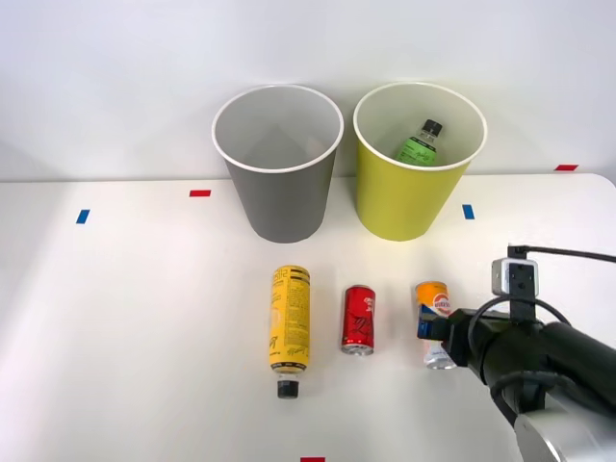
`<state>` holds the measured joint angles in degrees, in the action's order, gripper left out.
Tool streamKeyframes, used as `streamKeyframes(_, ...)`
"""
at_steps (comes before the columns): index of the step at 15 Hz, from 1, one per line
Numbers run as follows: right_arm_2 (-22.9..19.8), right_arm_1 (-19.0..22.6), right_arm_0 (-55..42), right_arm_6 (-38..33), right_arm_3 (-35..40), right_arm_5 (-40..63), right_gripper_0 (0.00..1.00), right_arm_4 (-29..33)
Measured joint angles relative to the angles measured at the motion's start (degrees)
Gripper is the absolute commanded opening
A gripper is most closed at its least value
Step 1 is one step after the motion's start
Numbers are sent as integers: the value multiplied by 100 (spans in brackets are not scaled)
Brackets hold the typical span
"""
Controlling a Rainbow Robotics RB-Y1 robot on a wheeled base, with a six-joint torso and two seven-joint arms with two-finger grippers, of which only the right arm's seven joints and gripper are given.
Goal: Put cans in the gray bin, plastic bottles in the light green bin
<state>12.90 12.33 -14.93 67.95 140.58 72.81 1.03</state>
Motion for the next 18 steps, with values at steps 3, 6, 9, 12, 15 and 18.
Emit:
streamKeyframes(3, -11, 45, 756, -446, -268, 964, 100, 35)
streamKeyframes(6, 6, 64, 1178, -611, -840, 1009, 100, 21)
streamKeyframes(9, 9, 109, 1479, -918, -1133, 1310, 100, -3)
streamKeyframes(12, 20, 40, 1808, -998, -1482, 1611, 100, -5)
streamKeyframes(15, 27, -80, 2110, -1050, -1959, 1618, 100, 0)
streamKeyframes(18, 27, -198, 2326, -1064, -2325, 1620, 100, 106)
